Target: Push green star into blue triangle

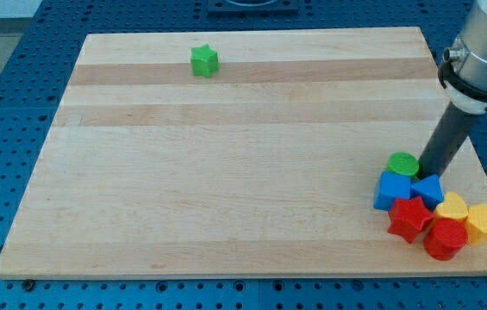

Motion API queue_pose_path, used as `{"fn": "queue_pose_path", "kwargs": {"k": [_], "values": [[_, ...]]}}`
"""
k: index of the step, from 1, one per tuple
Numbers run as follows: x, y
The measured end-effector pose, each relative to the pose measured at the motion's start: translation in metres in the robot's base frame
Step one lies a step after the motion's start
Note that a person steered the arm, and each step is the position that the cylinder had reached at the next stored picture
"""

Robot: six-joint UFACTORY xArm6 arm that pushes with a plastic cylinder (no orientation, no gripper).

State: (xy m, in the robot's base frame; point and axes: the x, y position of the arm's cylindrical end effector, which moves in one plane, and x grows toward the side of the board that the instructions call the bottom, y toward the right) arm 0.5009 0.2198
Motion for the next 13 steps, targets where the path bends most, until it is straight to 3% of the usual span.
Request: {"fn": "queue_pose_path", "kwargs": {"k": [3,4,5,7,8,9,11,13], "values": [[-0.072,-0.076],[-0.067,-0.166],[-0.093,-0.254],[-0.206,-0.387],[-0.262,-0.413],[-0.275,-0.378],[-0.238,-0.316],[-0.268,-0.304]]}}
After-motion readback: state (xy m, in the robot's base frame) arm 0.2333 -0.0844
